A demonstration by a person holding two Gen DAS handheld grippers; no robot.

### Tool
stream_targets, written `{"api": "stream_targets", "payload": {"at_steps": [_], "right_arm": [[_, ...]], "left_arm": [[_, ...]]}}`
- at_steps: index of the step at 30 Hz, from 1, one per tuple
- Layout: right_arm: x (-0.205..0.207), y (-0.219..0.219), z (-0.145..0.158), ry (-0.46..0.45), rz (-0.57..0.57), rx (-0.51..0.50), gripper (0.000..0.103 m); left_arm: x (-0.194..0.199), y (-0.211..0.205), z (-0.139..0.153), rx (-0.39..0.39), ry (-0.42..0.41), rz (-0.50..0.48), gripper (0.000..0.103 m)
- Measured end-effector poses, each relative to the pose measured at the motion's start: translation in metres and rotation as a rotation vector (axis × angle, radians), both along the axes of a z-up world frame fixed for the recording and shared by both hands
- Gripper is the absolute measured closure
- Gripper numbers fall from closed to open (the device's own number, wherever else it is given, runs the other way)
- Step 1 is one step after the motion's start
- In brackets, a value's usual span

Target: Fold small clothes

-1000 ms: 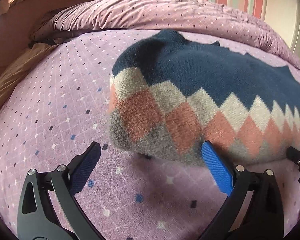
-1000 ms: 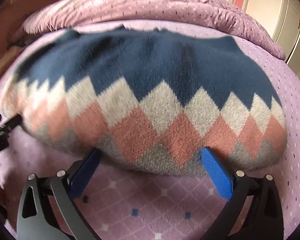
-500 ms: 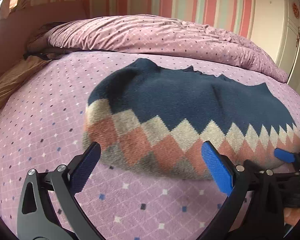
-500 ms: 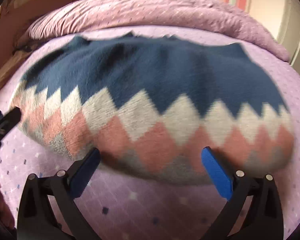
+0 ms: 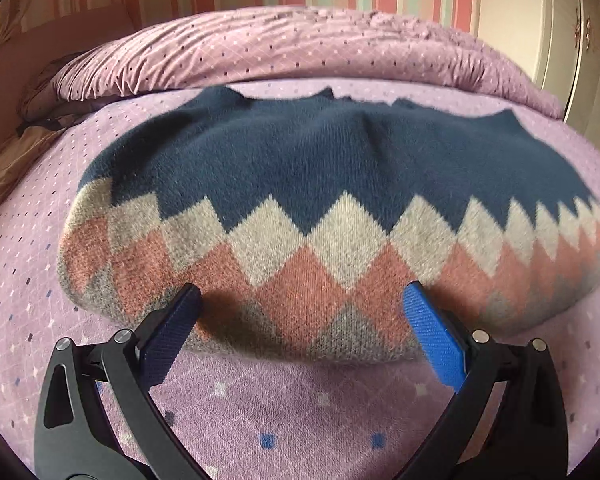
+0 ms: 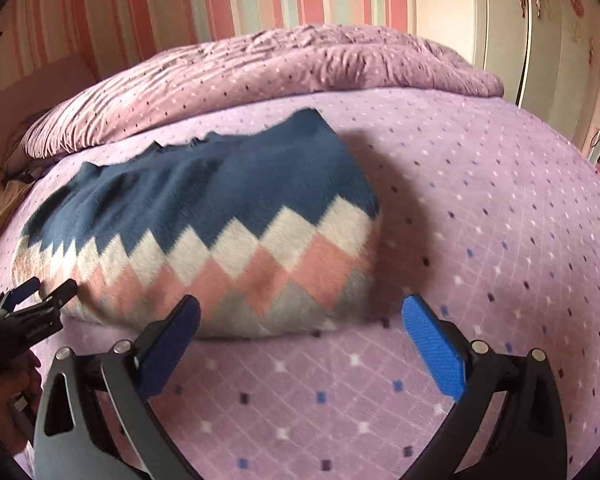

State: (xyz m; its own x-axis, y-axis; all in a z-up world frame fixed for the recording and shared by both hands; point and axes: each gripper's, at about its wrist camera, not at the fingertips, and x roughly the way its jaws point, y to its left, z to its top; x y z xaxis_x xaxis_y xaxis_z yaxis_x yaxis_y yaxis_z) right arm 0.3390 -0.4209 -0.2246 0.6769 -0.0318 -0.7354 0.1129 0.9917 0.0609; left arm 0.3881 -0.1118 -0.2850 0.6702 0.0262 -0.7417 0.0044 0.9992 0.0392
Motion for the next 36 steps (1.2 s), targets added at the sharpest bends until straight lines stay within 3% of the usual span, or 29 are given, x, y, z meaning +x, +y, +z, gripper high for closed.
{"api": "stream_targets", "payload": {"at_steps": [3, 10, 14, 17, 19, 21, 22, 29, 33, 36], "right_arm": [[0.004, -0.001, -0.009, 0.016, 0.006, -0.005, 0.002], [0.019, -0.018, -0.006, 0.014, -0.003, 0.07, 0.002], [0.031, -0.033, -0.004, 0.033, -0.019, 0.087, 0.002], [0.034, -0.053, -0.009, 0.051, -0.056, 0.2, 0.002], [0.036, -0.071, -0.018, 0.072, -0.093, 0.332, 0.002], [0.038, -0.089, -0.032, 0.104, -0.114, 0.481, 0.004], [0.038, -0.092, -0.037, 0.113, -0.121, 0.507, 0.005], [0.053, -0.089, -0.057, 0.181, -0.058, 0.553, 0.008], [0.067, -0.084, -0.062, 0.185, -0.012, 0.59, 0.022], [0.079, -0.078, -0.068, 0.191, 0.015, 0.586, 0.022]], "left_arm": [[0.005, -0.002, -0.002, 0.018, 0.023, 0.01, 0.003], [0.002, -0.012, 0.037, -0.012, -0.103, -0.008, 0.003], [0.022, -0.026, 0.04, 0.035, -0.099, -0.002, 0.003], [0.037, -0.029, 0.027, 0.04, -0.038, 0.016, 0.003], [0.046, -0.03, 0.013, 0.04, 0.025, 0.018, 0.003], [0.047, -0.028, 0.006, 0.031, 0.036, 0.018, 0.003], [0.046, -0.028, 0.005, 0.034, 0.032, 0.016, 0.003], [0.046, -0.03, 0.004, 0.062, 0.031, 0.007, 0.003], [0.046, -0.03, 0.004, 0.056, 0.027, 0.01, 0.003], [0.045, -0.03, 0.004, 0.051, 0.024, 0.011, 0.003]]}}
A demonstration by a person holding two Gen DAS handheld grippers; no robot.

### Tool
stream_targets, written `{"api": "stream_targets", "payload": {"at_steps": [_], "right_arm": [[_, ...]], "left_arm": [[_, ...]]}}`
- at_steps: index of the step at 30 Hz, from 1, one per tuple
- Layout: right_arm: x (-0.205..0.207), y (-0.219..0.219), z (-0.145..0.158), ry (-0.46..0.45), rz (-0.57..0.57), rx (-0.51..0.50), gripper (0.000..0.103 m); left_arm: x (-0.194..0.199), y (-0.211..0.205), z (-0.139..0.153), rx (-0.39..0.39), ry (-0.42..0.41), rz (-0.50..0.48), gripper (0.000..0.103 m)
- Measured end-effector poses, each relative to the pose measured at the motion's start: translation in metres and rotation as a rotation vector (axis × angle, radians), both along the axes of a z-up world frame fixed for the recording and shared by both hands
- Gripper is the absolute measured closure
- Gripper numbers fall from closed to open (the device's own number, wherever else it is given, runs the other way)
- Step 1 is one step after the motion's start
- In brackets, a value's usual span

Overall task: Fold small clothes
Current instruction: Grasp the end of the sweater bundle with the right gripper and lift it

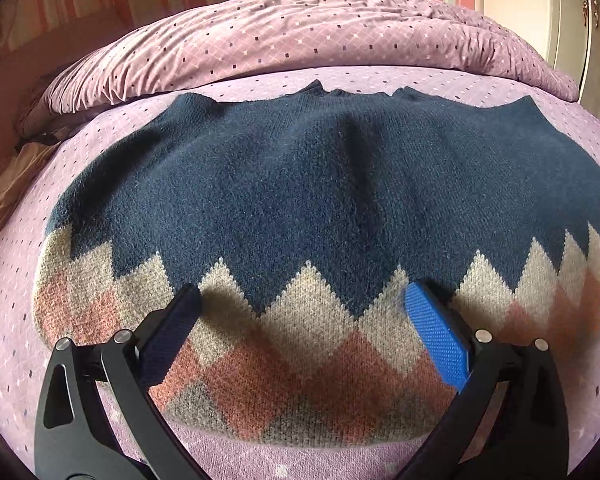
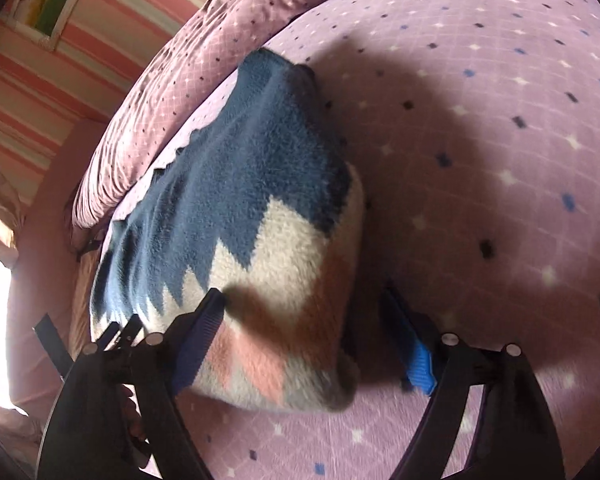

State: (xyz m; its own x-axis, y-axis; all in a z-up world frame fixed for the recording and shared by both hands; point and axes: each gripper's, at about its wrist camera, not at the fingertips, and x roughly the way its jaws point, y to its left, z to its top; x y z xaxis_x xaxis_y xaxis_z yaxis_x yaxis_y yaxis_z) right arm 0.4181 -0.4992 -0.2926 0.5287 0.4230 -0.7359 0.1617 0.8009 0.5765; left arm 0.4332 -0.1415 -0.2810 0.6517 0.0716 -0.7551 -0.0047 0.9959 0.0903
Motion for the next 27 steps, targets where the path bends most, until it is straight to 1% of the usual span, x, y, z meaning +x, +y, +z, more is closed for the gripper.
{"api": "stream_targets", "payload": {"at_steps": [2, 3, 4, 5, 7, 9, 12, 14, 16, 20, 23, 27], "right_arm": [[0.007, 0.0, -0.001, -0.003, 0.001, 0.031, 0.023], [0.009, 0.0, -0.002, -0.006, 0.007, 0.046, 0.04], [0.014, 0.003, -0.004, -0.007, 0.033, 0.084, 0.046], [0.016, 0.003, -0.007, 0.003, 0.039, 0.101, 0.047], [0.018, 0.005, -0.006, -0.004, 0.048, 0.078, 0.051], [0.016, 0.005, -0.004, -0.018, 0.044, 0.093, 0.06], [0.013, 0.008, 0.003, -0.052, 0.052, 0.099, 0.068], [0.01, 0.013, 0.012, -0.082, 0.063, 0.075, 0.07], [0.009, 0.016, 0.021, -0.112, 0.065, 0.077, 0.071], [0.006, 0.027, 0.051, -0.197, 0.091, 0.081, 0.072], [0.006, 0.041, 0.079, -0.264, 0.125, 0.077, 0.073], [0.008, 0.073, 0.117, -0.36, 0.191, 0.074, 0.074]], "left_arm": [[0.0, 0.001, 0.0, -0.007, 0.0, 0.0, 0.003], [-0.001, 0.002, 0.0, -0.012, -0.002, -0.001, 0.003], [-0.001, 0.002, 0.0, -0.016, -0.003, -0.002, 0.003], [-0.001, 0.003, 0.0, -0.018, -0.005, -0.002, 0.003], [-0.003, 0.003, 0.0, -0.023, -0.013, -0.001, 0.003], [-0.004, 0.004, 0.0, -0.027, -0.02, 0.0, 0.003], [-0.005, 0.004, 0.0, -0.033, -0.027, 0.001, 0.003], [-0.005, 0.004, 0.001, -0.035, -0.034, 0.003, 0.003], [-0.006, 0.006, 0.003, -0.044, -0.04, 0.009, 0.003], [-0.009, 0.009, 0.005, -0.066, -0.044, 0.018, 0.003], [-0.01, 0.012, 0.007, -0.079, -0.049, 0.024, 0.003], [-0.013, 0.018, 0.015, -0.106, -0.06, 0.028, 0.003]]}}
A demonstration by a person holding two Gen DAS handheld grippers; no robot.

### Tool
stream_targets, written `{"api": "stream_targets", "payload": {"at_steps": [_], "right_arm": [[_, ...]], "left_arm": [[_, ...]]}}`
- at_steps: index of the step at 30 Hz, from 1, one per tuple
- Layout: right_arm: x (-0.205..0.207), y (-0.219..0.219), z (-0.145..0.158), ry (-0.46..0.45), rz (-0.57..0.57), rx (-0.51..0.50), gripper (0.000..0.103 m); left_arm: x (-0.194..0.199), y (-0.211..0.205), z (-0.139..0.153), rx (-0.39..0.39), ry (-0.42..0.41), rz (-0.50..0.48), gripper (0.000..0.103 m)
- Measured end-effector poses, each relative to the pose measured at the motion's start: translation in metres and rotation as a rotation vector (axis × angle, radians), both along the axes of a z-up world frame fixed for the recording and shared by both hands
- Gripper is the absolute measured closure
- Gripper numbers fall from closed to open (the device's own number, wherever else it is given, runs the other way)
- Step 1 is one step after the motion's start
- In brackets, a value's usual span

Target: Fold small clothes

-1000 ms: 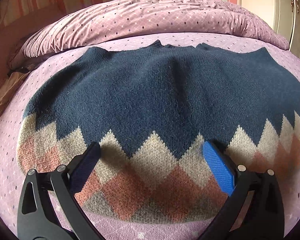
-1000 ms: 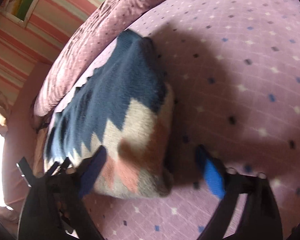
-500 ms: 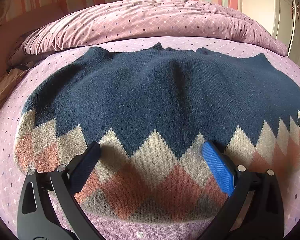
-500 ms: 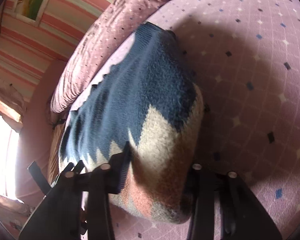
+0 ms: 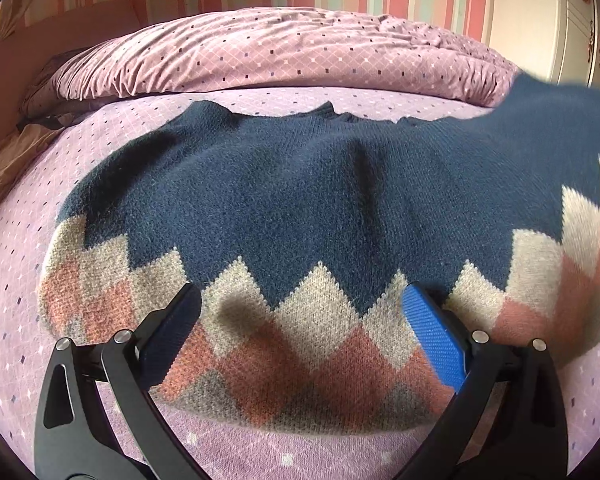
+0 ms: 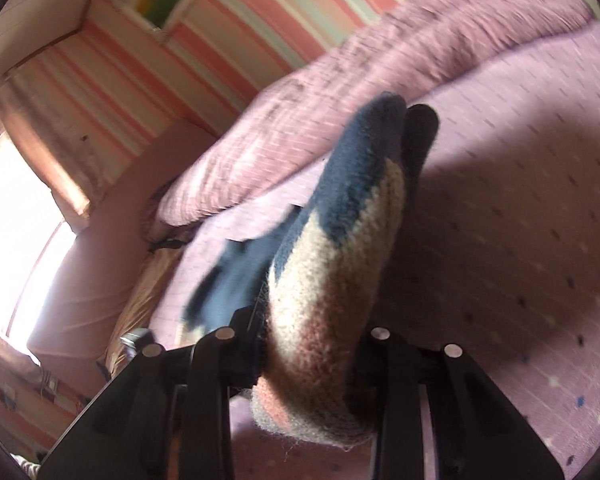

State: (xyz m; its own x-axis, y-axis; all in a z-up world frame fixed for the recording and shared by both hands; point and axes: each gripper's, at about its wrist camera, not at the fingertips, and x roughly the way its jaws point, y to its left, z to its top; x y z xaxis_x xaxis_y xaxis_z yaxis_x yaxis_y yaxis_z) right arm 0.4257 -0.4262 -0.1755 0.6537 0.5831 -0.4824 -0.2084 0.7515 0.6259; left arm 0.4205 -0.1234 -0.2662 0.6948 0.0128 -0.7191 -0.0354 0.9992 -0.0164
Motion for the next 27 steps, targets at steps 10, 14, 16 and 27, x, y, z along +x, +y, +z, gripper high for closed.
{"api": "stream_targets", "payload": {"at_steps": [10, 14, 16, 27], "right_arm": [[0.009, 0.104, 0.046, -0.118, 0.114, 0.005, 0.074], [0.016, 0.165, 0.047, -0.109, 0.159, -0.01, 0.074], [0.021, 0.201, 0.043, -0.103, 0.186, -0.021, 0.074], [0.014, 0.393, -0.053, 0.008, 0.227, -0.523, 0.07]], "left_arm": [[-0.021, 0.075, 0.052, -0.069, -0.102, 0.056, 0.003], [-0.036, 0.142, 0.074, -0.084, -0.17, 0.126, 0.003], [-0.043, 0.172, 0.081, -0.083, -0.187, 0.16, 0.003], [-0.081, 0.281, 0.088, -0.096, -0.198, 0.26, 0.003]]}}
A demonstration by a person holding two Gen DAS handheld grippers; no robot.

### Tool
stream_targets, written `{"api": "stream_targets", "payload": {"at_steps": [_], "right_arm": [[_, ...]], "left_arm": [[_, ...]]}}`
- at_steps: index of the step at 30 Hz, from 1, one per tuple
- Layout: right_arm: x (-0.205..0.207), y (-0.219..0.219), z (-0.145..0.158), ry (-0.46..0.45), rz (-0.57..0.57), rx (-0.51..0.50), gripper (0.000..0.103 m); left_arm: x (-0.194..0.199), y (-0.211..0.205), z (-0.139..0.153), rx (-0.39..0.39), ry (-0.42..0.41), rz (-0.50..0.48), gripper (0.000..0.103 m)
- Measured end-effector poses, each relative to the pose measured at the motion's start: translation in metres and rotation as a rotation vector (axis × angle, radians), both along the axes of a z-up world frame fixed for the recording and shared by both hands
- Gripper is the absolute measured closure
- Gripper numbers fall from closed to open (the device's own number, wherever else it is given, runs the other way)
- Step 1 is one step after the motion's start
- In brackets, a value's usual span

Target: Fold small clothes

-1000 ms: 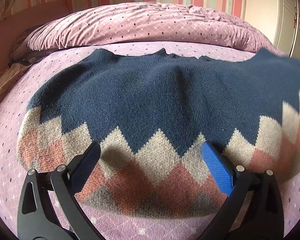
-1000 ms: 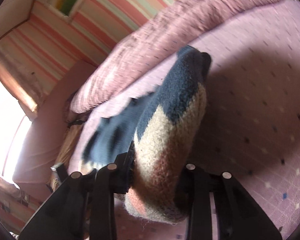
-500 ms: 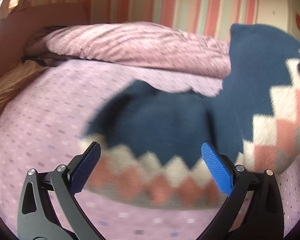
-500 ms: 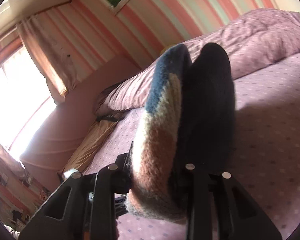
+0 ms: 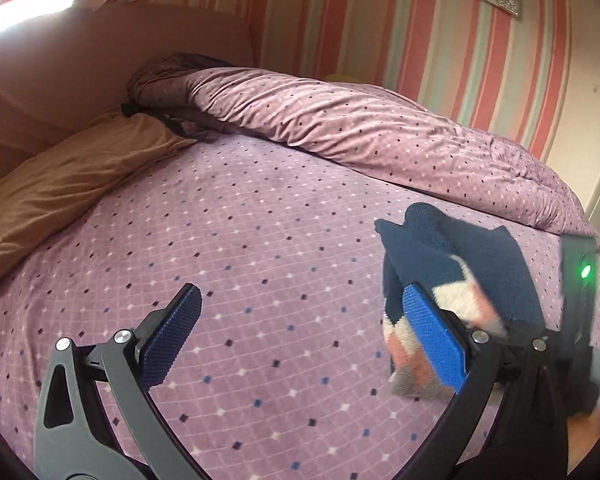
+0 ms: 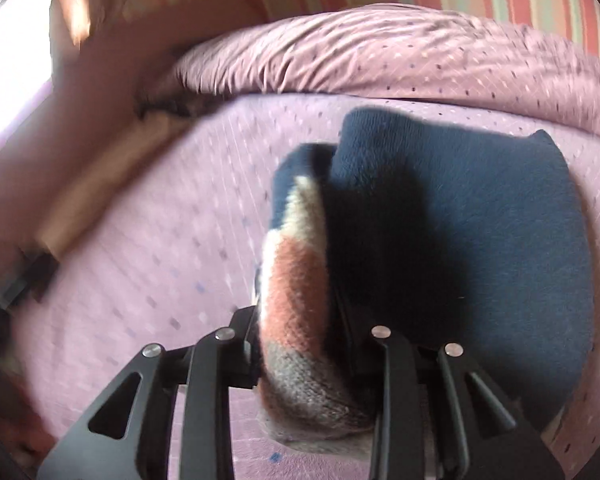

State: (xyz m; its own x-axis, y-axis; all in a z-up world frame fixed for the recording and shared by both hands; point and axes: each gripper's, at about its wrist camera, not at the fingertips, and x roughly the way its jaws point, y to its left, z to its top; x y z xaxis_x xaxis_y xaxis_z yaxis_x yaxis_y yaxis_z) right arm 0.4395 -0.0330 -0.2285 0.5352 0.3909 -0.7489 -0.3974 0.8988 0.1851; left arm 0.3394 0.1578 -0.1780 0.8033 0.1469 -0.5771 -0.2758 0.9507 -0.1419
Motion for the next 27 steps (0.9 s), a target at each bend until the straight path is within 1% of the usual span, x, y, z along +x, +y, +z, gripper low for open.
{"api": "stream_targets", "payload": {"at_steps": [1, 2, 3, 4, 5, 6, 7, 8, 10, 11, 12, 13, 14, 15, 16, 18, 19, 21, 22, 23, 24, 25, 27], "right_arm": [[-0.008, 0.011, -0.002, -0.045, 0.002, -0.068, 0.068], [-0.009, 0.015, -0.003, -0.065, 0.004, -0.093, 0.062], [-0.014, 0.019, -0.002, -0.085, 0.011, -0.118, 0.053], [-0.016, 0.021, -0.001, -0.099, 0.015, -0.128, 0.048], [-0.018, 0.02, 0.001, -0.1, 0.022, -0.123, 0.041], [-0.02, 0.019, 0.005, -0.102, 0.035, -0.116, 0.039], [-0.016, 0.016, 0.008, -0.104, 0.041, -0.105, 0.038], [-0.019, 0.012, 0.011, -0.102, 0.052, -0.083, 0.037], [-0.027, -0.001, 0.03, -0.09, 0.065, 0.012, 0.037], [-0.033, -0.01, 0.041, -0.104, 0.055, 0.054, 0.035], [-0.039, -0.027, 0.056, -0.147, 0.021, 0.082, 0.029], [-0.042, -0.032, 0.065, -0.182, -0.01, 0.07, 0.027], [-0.044, -0.041, 0.072, -0.226, -0.065, 0.02, 0.026], [-0.043, -0.047, 0.074, -0.252, -0.124, -0.039, 0.026], [-0.037, -0.057, 0.073, -0.25, -0.192, -0.094, 0.026], [-0.024, -0.064, 0.064, -0.194, -0.253, -0.144, 0.026], [-0.017, -0.063, 0.055, -0.157, -0.256, -0.178, 0.026], [-0.015, -0.043, 0.038, -0.133, -0.214, -0.21, 0.026], [-0.015, -0.029, 0.029, -0.115, -0.176, -0.212, 0.029], [-0.016, -0.022, 0.026, -0.113, -0.154, -0.211, 0.035], [-0.018, -0.004, 0.017, -0.112, -0.111, -0.211, 0.047], [-0.019, 0.011, 0.008, -0.109, -0.083, -0.226, 0.051], [-0.018, 0.033, -0.008, -0.103, -0.076, -0.269, 0.05]], "left_arm": [[-0.003, 0.005, -0.001, 0.0, 0.0, 0.004, 0.003], [-0.006, 0.008, -0.002, 0.001, 0.0, 0.006, 0.003], [-0.009, 0.011, -0.003, -0.001, 0.003, 0.008, 0.003], [-0.011, 0.013, -0.004, -0.007, 0.005, 0.009, 0.003], [-0.013, 0.014, -0.004, -0.02, 0.011, 0.006, 0.003], [-0.016, 0.015, -0.005, -0.044, 0.02, -0.008, 0.003], [-0.02, 0.016, -0.006, -0.054, 0.017, -0.016, 0.003], [-0.026, 0.015, -0.004, -0.051, 0.004, -0.017, 0.003], [-0.038, 0.014, -0.003, -0.032, -0.01, -0.019, 0.003], [-0.044, 0.015, -0.005, -0.03, -0.014, -0.014, 0.003], [-0.048, 0.016, -0.007, -0.037, -0.017, -0.012, 0.003], [-0.051, 0.017, -0.009, -0.045, -0.017, -0.012, 0.003], [-0.053, 0.019, -0.012, -0.054, -0.016, -0.01, 0.003], [-0.056, 0.021, -0.016, -0.065, -0.012, -0.007, 0.003], [-0.058, 0.023, -0.02, -0.078, -0.007, -0.008, 0.003], [-0.062, 0.026, -0.027, -0.089, -0.002, -0.011, 0.003], [-0.064, 0.027, -0.029, -0.087, 0.0, -0.011, 0.003], [-0.071, 0.032, -0.033, -0.093, -0.002, -0.009, 0.003], [-0.074, 0.034, -0.034, -0.094, -0.004, -0.006, 0.003], [-0.079, 0.037, -0.037, -0.096, -0.007, 0.001, 0.003], [-0.083, 0.041, -0.038, -0.102, -0.01, 0.008, 0.003], [-0.086, 0.044, -0.04, -0.114, -0.011, 0.016, 0.003], [-0.093, 0.052, -0.047, -0.146, -0.01, 0.037, 0.003]]}}
